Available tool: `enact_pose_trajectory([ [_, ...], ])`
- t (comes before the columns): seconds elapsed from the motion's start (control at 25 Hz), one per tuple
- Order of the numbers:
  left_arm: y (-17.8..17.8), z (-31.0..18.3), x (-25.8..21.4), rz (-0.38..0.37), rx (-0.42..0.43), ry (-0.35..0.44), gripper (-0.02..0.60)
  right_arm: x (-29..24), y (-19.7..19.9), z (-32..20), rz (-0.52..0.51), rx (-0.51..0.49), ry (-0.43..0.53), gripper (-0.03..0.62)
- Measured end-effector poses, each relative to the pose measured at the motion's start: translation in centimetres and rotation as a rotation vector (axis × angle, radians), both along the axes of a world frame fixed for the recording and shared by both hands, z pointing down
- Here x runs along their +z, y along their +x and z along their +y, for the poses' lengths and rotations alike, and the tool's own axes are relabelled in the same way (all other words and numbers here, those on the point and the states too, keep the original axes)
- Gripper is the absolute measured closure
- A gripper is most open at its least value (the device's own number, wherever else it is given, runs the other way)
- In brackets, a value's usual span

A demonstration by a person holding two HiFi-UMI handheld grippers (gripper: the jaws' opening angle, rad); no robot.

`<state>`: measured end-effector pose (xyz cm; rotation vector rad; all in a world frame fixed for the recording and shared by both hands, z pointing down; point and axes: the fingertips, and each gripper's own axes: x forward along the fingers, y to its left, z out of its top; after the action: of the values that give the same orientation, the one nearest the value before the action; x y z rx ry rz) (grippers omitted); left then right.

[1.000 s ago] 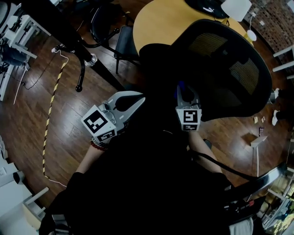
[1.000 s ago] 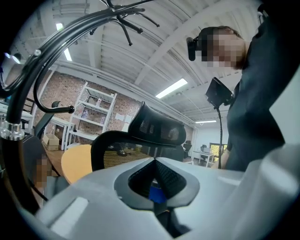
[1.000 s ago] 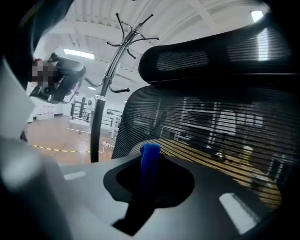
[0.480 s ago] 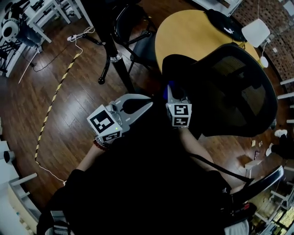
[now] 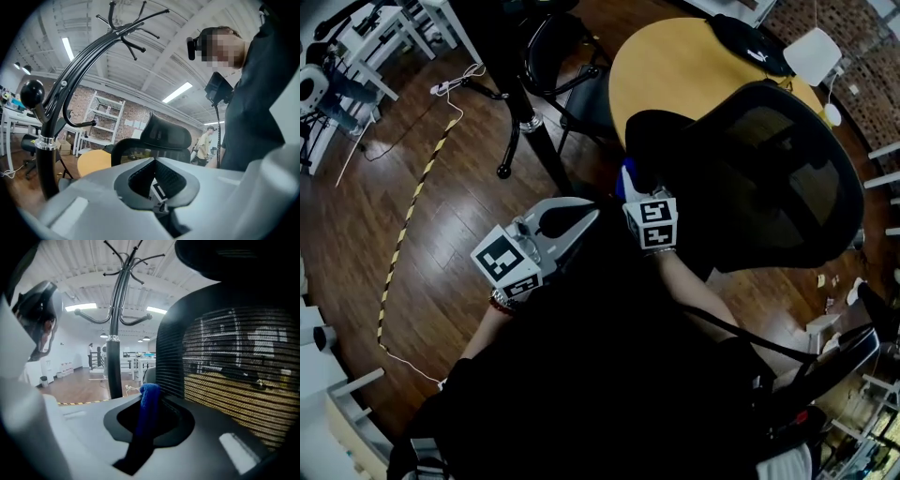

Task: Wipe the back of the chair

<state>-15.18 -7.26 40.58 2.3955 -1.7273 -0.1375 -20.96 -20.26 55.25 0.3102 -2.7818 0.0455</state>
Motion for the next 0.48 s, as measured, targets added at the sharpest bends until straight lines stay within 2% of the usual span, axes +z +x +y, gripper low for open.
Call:
enact_pose_trajectory([
  [0.16, 0.4, -0.2, -0.7, 0.023, 0.026, 0.02, 0.575, -2.4, 2.4, -0.2, -0.093, -0.007, -0.027, 0.554],
  [0.32, 0.1, -1.1, -2.2, 0.047, 0.05, 0.054, 0.575, -3.9, 7.8, -1.7, -0.135, 0.028, -0.025, 0.554],
  [0.48, 0.9, -2.4, -2.5, 0.041, 0.125, 0.058, 0.575, -3.6, 15.1, -2.7, -0.08, 0.083, 0.08, 0.554],
])
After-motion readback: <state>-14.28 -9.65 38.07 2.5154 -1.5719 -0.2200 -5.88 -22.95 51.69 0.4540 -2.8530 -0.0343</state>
